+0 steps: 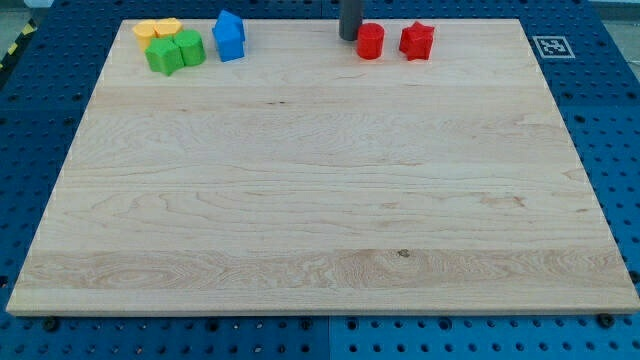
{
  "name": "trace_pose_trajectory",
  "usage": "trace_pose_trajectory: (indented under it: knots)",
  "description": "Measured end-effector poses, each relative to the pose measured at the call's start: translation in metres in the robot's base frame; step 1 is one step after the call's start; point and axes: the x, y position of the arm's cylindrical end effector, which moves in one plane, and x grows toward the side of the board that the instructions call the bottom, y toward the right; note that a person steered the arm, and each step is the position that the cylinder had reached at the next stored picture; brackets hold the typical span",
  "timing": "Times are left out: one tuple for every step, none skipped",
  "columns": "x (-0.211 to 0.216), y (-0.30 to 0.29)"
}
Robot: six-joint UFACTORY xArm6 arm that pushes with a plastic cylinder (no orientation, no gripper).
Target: Move the blue cube to the center
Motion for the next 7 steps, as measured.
trace_pose_trajectory:
  knots:
    - [0.003, 0.003]
    - [0.003, -0.013]
    - [0.004, -0.03]
    - [-0.002, -0.067]
    - [-0.026, -0.094]
    - [-0.034, -0.104]
    - [-0.035, -0.131]
